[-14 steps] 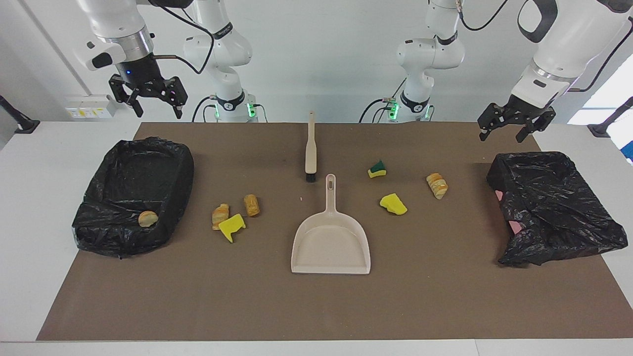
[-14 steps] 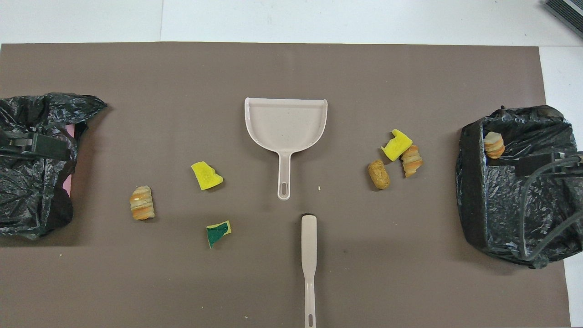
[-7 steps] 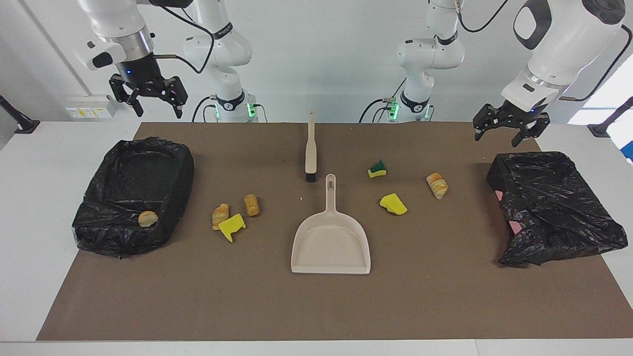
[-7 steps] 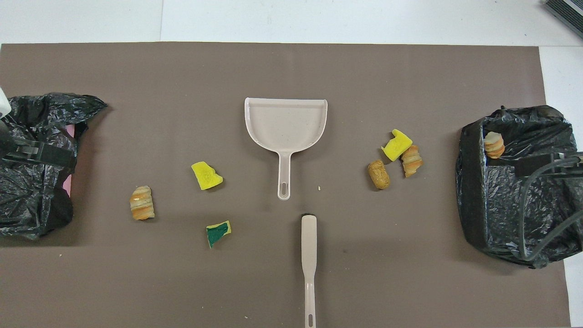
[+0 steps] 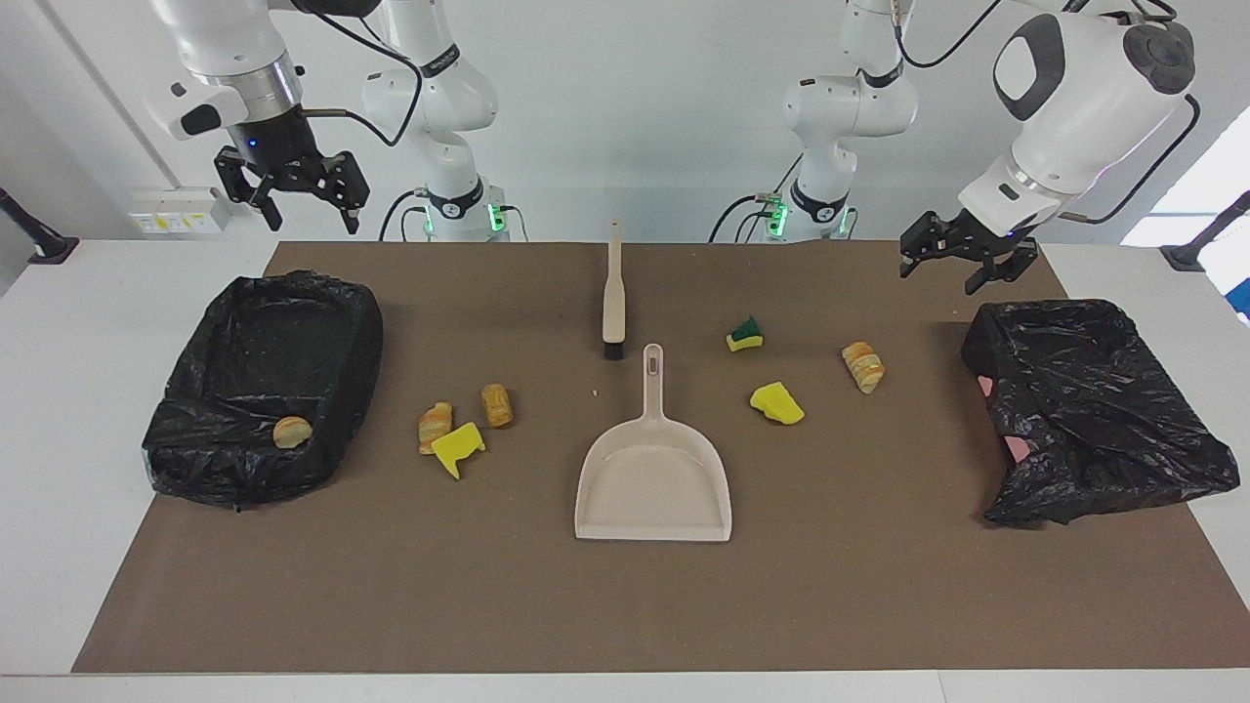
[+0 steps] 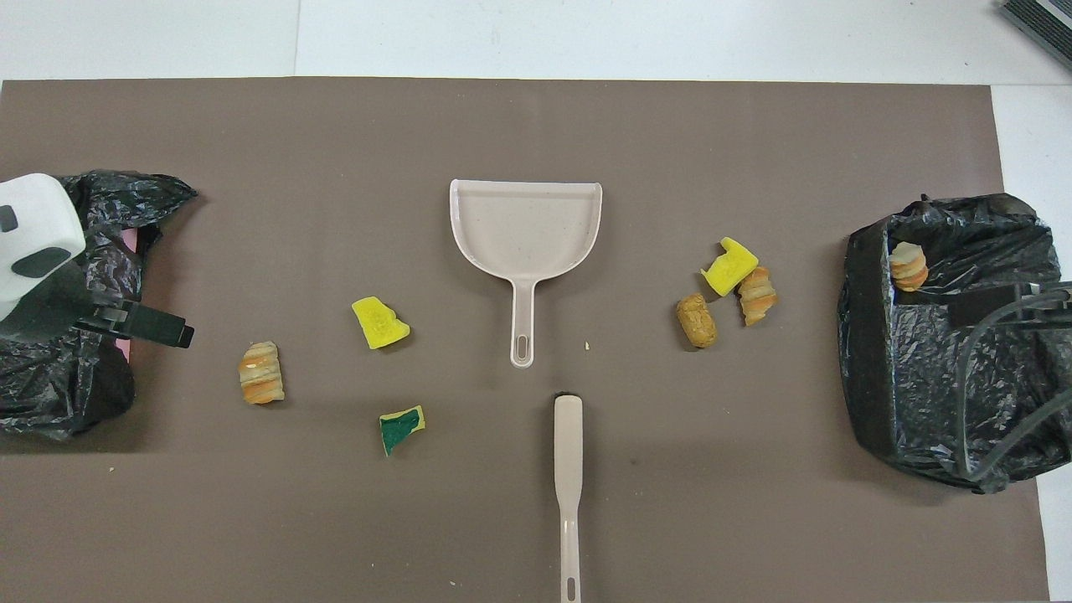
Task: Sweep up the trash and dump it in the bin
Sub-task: 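Reach the left gripper toward the beige brush handle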
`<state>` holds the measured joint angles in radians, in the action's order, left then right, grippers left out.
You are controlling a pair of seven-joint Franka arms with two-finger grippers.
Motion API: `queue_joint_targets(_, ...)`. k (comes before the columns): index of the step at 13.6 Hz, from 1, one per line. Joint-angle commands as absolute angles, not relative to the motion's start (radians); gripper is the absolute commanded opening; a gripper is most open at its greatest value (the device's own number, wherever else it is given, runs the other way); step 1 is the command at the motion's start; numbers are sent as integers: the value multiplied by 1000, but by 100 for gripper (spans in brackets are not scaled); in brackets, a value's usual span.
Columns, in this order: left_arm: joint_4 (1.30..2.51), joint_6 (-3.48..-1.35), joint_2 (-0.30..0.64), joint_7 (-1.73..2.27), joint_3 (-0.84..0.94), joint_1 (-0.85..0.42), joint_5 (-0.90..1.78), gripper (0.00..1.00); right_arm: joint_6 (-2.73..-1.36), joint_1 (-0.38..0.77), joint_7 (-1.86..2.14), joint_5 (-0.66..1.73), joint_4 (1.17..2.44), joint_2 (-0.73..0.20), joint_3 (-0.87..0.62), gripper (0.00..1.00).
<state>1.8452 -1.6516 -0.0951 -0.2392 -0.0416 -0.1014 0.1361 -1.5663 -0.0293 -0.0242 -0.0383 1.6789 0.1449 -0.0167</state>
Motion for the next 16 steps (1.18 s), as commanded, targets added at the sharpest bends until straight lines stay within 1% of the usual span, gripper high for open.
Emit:
queue_joint_targets(1,2003,-1744,-193,-250,-49,-149,156,100,-1566,-41,-8,-15,1710,172,-17,100)
queue_joint_targets(4,2058,-1772,-201,-235,-49,-210,176,100,-1568,-43,-6,-15,1723,179,-14,100)
queue_joint_targets(7,2114,-1850,-202,-181,-49,-294,187,100,-1568,-43,-6,-15,1724,179,-12,100)
queue_joint_targets(12,2195,-1986,-199,46,-49,-487,202,100,-1568,-43,-6,-15,1726,179,-12,100)
queue_joint_targets(16,2253,-2136,-161,245,-49,-658,202,100,-1568,-43,-5,-15,1732,179,-9,100)
